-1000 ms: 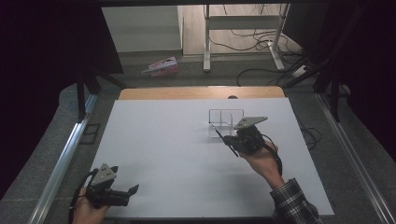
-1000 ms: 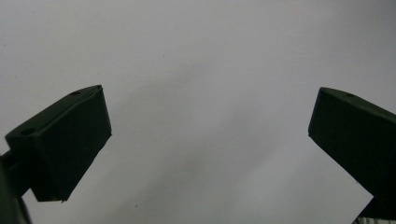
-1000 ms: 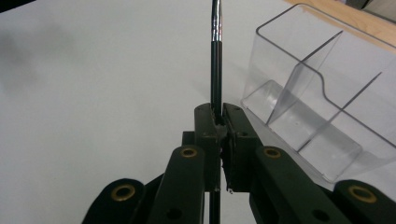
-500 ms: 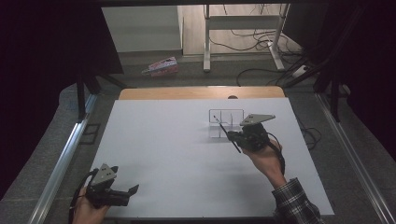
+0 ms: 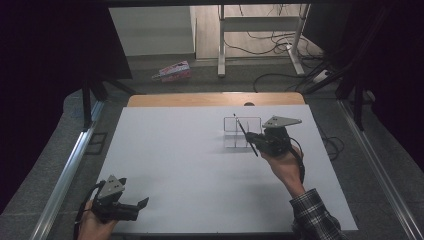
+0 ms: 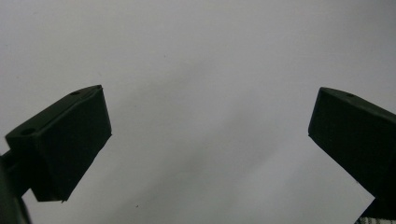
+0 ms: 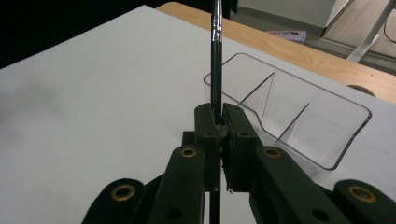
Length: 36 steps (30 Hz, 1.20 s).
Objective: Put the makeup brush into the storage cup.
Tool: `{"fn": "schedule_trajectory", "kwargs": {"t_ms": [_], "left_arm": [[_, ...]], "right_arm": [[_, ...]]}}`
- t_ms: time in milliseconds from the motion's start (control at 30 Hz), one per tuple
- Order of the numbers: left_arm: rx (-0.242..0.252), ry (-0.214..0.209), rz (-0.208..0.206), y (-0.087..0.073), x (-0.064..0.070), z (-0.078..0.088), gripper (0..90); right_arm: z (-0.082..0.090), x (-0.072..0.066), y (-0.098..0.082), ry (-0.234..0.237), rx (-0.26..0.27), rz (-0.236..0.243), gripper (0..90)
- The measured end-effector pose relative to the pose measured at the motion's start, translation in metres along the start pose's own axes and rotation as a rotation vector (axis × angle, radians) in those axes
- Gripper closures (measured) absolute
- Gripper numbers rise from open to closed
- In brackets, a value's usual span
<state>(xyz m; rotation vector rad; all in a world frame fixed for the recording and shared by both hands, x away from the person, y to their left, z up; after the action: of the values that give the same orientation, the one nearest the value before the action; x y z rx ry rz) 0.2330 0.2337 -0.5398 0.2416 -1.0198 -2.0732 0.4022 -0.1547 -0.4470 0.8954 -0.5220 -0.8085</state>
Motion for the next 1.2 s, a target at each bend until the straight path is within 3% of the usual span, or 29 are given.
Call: {"fn": "schedule_trajectory", "kwargs": {"t_ms": [600, 1200], "left_arm": [[0.003, 0.000, 0.001, 0.000, 0.000, 0.000, 0.0], [0.004, -0.001, -0.001, 0.000, 0.000, 0.000, 0.0]], "right_arm": [[-0.012, 0.009, 0.018, -0.030, 0.057, -0.032, 85.0], [-0.027, 0.013, 0.031, -0.033, 0.074, -0.048, 85.0]]}}
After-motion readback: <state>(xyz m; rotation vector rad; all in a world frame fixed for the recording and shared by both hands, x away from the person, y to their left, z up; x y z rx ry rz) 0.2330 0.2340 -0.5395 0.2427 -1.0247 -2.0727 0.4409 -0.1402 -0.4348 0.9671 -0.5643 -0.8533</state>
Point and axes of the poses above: each handheld gripper's, and its own axes: z roughly backward along the jaws, y roughly out of its top, x roughly to its right, the point moved 6 cm from there along -z, roughly forward along the jaws, and after that the axes turned 12 degrees about -y, right-handed, at the moved point
